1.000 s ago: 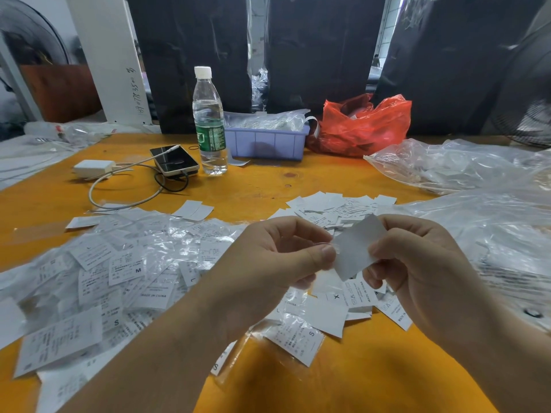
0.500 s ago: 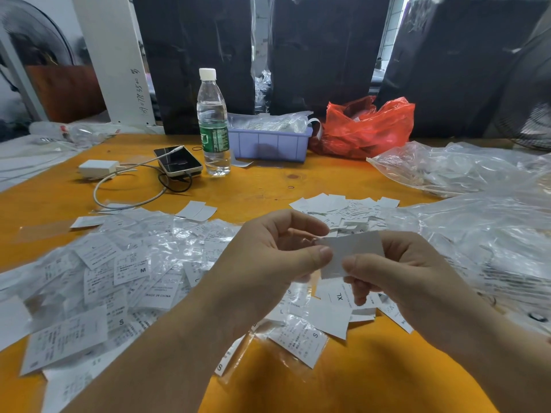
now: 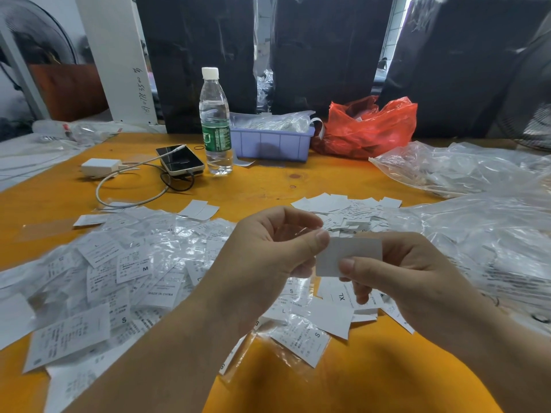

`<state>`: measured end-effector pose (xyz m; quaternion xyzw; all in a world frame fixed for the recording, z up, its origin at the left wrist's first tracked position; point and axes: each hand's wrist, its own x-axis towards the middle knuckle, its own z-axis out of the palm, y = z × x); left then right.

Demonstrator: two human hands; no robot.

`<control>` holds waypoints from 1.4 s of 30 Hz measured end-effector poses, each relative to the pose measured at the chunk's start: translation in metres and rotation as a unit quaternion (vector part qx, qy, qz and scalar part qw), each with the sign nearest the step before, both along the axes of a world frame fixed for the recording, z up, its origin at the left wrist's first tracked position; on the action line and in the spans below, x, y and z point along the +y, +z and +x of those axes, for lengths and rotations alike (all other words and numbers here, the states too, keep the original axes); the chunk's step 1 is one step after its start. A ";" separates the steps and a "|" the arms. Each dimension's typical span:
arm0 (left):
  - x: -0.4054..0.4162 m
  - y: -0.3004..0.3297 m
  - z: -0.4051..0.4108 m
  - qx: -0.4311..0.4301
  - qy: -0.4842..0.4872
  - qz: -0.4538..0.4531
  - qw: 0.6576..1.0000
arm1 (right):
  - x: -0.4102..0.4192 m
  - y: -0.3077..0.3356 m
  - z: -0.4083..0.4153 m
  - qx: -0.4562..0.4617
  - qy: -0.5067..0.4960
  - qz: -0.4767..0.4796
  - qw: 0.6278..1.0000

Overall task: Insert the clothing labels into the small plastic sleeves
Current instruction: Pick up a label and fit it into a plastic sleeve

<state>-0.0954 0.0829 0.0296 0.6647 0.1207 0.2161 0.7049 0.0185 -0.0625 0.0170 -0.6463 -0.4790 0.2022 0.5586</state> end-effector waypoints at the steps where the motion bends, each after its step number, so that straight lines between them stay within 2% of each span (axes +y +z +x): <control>1: -0.001 0.000 0.000 0.000 0.000 0.001 1.000 | 0.000 0.000 -0.001 -0.003 0.001 0.001 1.000; 9: -0.002 0.000 0.001 0.013 0.001 0.026 1.000 | 0.002 -0.001 -0.002 0.002 -0.035 0.028 0.999; 19: -0.004 -0.004 0.002 0.020 -0.001 0.038 0.999 | -0.001 -0.005 0.001 -0.031 -0.017 0.012 0.999; 27: -0.004 -0.002 0.001 -0.020 -0.041 0.045 0.998 | 0.000 -0.003 -0.006 -0.066 -0.039 0.053 0.996; 30: -0.005 -0.004 0.003 0.006 -0.017 0.046 0.999 | 0.000 -0.002 -0.009 -0.137 -0.082 0.073 0.984; 33: -0.003 -0.007 0.004 0.090 0.063 0.090 0.990 | -0.002 0.002 -0.008 -0.240 -0.144 0.081 0.957; 36: -0.001 -0.009 0.004 0.141 0.117 0.125 0.975 | -0.003 0.003 -0.005 -0.291 -0.185 0.092 0.934; 37: -0.002 -0.007 0.003 0.142 0.102 0.114 0.978 | -0.003 0.002 -0.004 -0.307 -0.195 0.095 0.927; 40: -0.012 -0.005 0.002 0.094 -0.022 0.036 0.995 | -0.003 0.001 -0.001 -0.376 -0.219 0.095 0.895; 42: -0.019 -0.002 0.001 0.054 -0.047 0.025 0.997 | -0.004 0.001 0.000 -0.424 -0.224 0.089 0.873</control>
